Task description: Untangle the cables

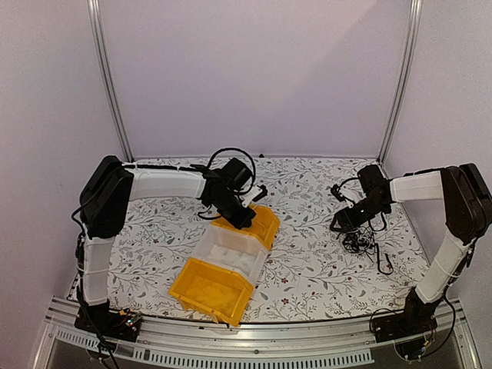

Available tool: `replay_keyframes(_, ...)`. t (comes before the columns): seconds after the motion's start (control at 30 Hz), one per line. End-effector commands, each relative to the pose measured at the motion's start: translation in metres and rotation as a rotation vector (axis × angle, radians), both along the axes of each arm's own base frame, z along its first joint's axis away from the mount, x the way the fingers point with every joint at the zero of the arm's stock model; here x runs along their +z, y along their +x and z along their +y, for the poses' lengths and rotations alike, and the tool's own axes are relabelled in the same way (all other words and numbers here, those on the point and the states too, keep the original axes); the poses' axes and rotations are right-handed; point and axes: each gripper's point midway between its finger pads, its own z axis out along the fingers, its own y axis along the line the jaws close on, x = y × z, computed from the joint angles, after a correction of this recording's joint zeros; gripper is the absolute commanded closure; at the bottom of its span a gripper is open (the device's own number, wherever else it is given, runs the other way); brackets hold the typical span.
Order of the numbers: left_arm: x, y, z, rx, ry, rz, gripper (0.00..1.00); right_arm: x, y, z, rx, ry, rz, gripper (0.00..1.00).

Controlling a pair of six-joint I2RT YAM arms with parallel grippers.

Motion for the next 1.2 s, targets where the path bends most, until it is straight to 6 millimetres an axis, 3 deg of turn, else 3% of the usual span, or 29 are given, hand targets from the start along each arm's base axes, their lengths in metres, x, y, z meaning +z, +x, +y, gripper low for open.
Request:
replay_keyframes(0.0, 0.017, 0.006, 0.0, -0.066, 0.067, -0.13, 1.0, 0.003, 0.004, 0.003, -0.001, 0.022, -0.004, 0.28)
replay_keyframes(0.17, 0.045, 0.005, -0.012, -0.092, -0.029, -0.196, 1.0, 0.002, 0.005, 0.003, -0.001, 0.023, 0.005, 0.28)
replay_keyframes(0.47, 0.056, -0.016, -0.014, -0.189, -0.059, -0.237, 1.0, -0.003, 0.002, 0.003, 0.002, 0.022, 0.019, 0.28)
replay_keyframes(0.77, 0.011, -0.03, -0.013, -0.224, -0.029, -0.076, 1.0, -0.006, 0.001, 0.003, 0.003, 0.021, 0.029, 0.28)
replay_keyframes(0.97, -0.006, -0.019, -0.016, -0.182, -0.019, -0.044, 1.0, -0.003, -0.001, 0.004, 0.01, 0.025, 0.034, 0.29)
replay_keyframes(1.07, -0.016, -0.009, -0.011, -0.123, -0.005, -0.015, 0.99, 0.015, 0.004, 0.006, 0.011, 0.037, 0.005, 0.29)
replay_keyframes(1.17, -0.021, -0.005, -0.005, -0.097, 0.017, -0.004, 0.88, 0.054, 0.011, 0.011, 0.01, 0.105, -0.013, 0.29)
